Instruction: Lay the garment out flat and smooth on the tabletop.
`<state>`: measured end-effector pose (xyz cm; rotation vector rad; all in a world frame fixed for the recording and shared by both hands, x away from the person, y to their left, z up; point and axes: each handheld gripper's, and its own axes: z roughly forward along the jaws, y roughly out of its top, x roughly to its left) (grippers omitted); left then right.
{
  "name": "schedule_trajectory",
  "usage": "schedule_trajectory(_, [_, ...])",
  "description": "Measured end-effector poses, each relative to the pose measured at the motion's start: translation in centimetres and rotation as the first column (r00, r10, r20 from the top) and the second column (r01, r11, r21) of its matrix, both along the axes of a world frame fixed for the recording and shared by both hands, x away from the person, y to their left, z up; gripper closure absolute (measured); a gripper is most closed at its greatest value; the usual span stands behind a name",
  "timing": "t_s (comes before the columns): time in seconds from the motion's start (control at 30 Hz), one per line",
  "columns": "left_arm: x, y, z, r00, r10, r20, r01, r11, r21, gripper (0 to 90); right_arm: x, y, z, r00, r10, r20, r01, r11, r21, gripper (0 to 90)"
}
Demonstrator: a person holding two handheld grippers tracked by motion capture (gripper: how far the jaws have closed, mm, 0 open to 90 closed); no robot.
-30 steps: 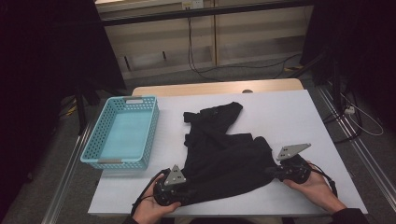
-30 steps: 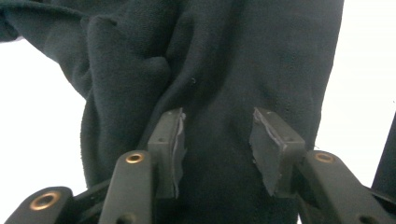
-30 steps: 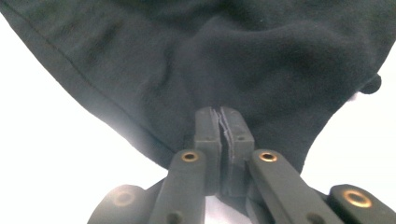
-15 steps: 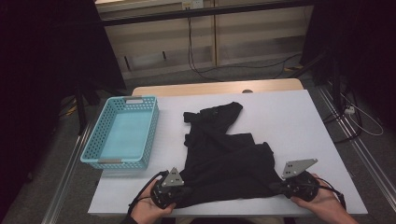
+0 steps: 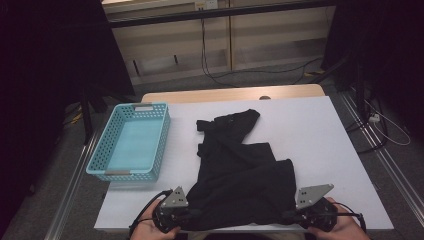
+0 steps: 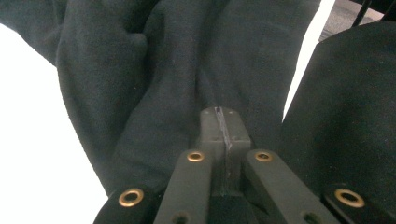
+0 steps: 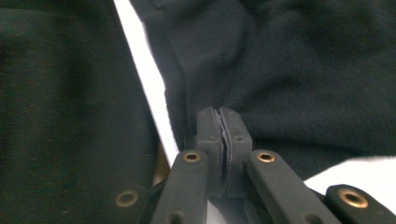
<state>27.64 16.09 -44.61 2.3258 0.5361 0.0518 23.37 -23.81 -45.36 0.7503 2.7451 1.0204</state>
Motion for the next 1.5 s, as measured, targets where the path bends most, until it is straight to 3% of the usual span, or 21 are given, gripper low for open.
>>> schedule_trajectory(0.13, [0.1, -0.2, 0.0, 0.9999, 0.012, 0.006, -0.012, 0.9999, -0.004, 85.2, -0.2, 0.4, 0.1, 0.9999, 0.011, 0.000, -0.011, 1.000, 0.013, 84.1])
schedule_trajectory(0.17, [0.4, 0.0, 0.2, 0.9990, 0.042, 0.011, -0.042, 0.9987, -0.027, 81.0, 0.0, 0.1, 0.3, 0.9994, -0.026, 0.023, 0.025, 0.999, 0.030, 70.0])
schedule_trajectory(0.2, [0.4, 0.0, 0.2, 0.9990, 0.042, 0.011, -0.042, 0.9987, -0.027, 78.3, 0.0, 0.1, 0.3, 0.9994, -0.026, 0.023, 0.025, 0.999, 0.030, 70.0])
schedule_trajectory(0.23, [0.7, 0.1, 0.4, 0.9975, 0.066, 0.025, -0.064, 0.9965, -0.053, 76.2, 0.3, -0.4, 0.6, 0.9967, -0.060, 0.054, 0.056, 0.996, 0.067, 61.4])
schedule_trajectory(0.37, [1.1, -1.1, 0.6, 0.9975, 0.045, 0.054, -0.042, 0.9979, -0.050, 72.2, 1.3, -0.5, 1.0, 0.9916, -0.097, 0.086, 0.088, 0.991, 0.101, 58.3])
schedule_trajectory(0.47, [1.2, -2.1, 0.5, 0.9970, 0.030, 0.071, -0.027, 0.9991, -0.033, 69.7, 1.9, -0.1, 0.9, 0.9909, -0.100, 0.089, 0.093, 0.992, 0.085, 58.6])
schedule_trajectory(0.5, [1.5, -2.9, 0.4, 0.9966, 0.005, 0.082, -0.005, 1.0000, -0.007, 68.9, 2.7, 0.4, 0.6, 0.9924, -0.091, 0.083, 0.085, 0.994, 0.069, 59.3])
schedule_trajectory(0.67, [1.9, -4.1, 0.2, 0.9952, -0.029, 0.094, 0.029, 0.9995, 0.010, 72.2, 3.9, 1.7, 0.2, 0.9950, -0.060, 0.080, 0.056, 0.997, 0.052, 61.0])
schedule_trajectory(0.7, [2.1, -4.9, -0.3, 0.9932, -0.043, 0.108, 0.038, 0.9981, 0.048, 72.1, 4.5, 2.5, 0.0, 0.9955, -0.057, 0.076, 0.054, 0.998, 0.045, 60.5])
schedule_trajectory(0.77, [2.3, -5.6, -0.7, 0.9905, -0.045, 0.130, 0.036, 0.9968, 0.071, 67.3, 5.0, 3.0, -0.3, 0.9960, -0.047, 0.076, 0.045, 0.999, 0.026, 60.8])
schedule_trajectory(0.83, [2.4, -5.9, -0.8, 0.9897, -0.034, 0.139, 0.024, 0.9973, 0.070, 56.5, 5.5, 3.5, -0.6, 0.9964, -0.044, 0.073, 0.043, 0.999, 0.017, 61.5])
schedule_trajectory(0.93, [2.4, -6.0, -1.1, 0.9889, -0.032, 0.145, 0.021, 0.9971, 0.073, 53.8, 5.6, 3.5, -0.6, 0.9959, -0.051, 0.075, 0.050, 0.999, 0.017, 66.7])
schedule_trajectory(0.97, [2.6, -5.8, -1.2, 0.9904, -0.026, 0.136, 0.018, 0.9979, 0.063, 53.8, 5.6, 3.3, -0.7, 0.9951, -0.067, 0.072, 0.066, 0.998, 0.022, 73.3])
schedule_trajectory(1.0, [2.6, -5.8, -1.2, 0.9904, -0.026, 0.136, 0.018, 0.9979, 0.063, 54.3, 5.6, 3.3, -0.7, 0.9951, -0.067, 0.072, 0.066, 0.998, 0.022, 73.3])
schedule_trajectory(1.03, [2.6, -5.6, -1.2, 0.9934, -0.018, 0.113, 0.012, 0.9987, 0.049, 56.7, 5.4, 3.2, -0.6, 0.9961, -0.059, 0.065, 0.057, 0.998, 0.018, 85.1])
schedule_trajectory(1.1, [2.5, -5.4, -1.2, 0.9932, -0.025, 0.114, 0.019, 0.9983, 0.055, 73.0, 5.1, 3.1, -0.6, 0.9965, -0.052, 0.065, 0.051, 0.999, 0.012, 88.2])
schedule_trajectory(1.13, [2.3, -5.3, -1.1, 0.9923, -0.030, 0.120, 0.022, 0.9975, 0.067, 73.0, 5.1, 3.1, -0.6, 0.9965, -0.052, 0.065, 0.051, 0.999, 0.012, 88.2])
schedule_trajectory(1.17, [2.2, -5.0, -1.0, 0.9932, -0.032, 0.112, 0.024, 0.9971, 0.072, 85.9, 4.9, 2.9, -0.5, 0.9973, -0.042, 0.060, 0.041, 0.999, 0.010, 88.6])
schedule_trajectory(1.33, [2.3, -4.3, -0.9, 0.9969, -0.045, 0.064, 0.041, 0.9974, 0.059, 88.0, 4.4, 2.3, -0.5, 0.9987, -0.019, 0.048, 0.018, 1.000, 0.020, 88.8])
schedule_trajectory(1.37, [2.0, -4.0, -1.0, 0.9989, -0.040, 0.023, 0.040, 0.9990, 0.022, 88.0, 4.0, 2.1, -0.5, 0.9988, -0.008, 0.047, 0.007, 1.000, 0.017, 88.9])
schedule_trajectory(1.5, [1.3, -3.7, -0.9, 0.9980, -0.063, -0.003, 0.063, 0.9979, 0.017, 88.0, 3.1, 1.9, -0.4, 0.9991, 0.017, 0.038, -0.018, 1.000, 0.010, 88.9])
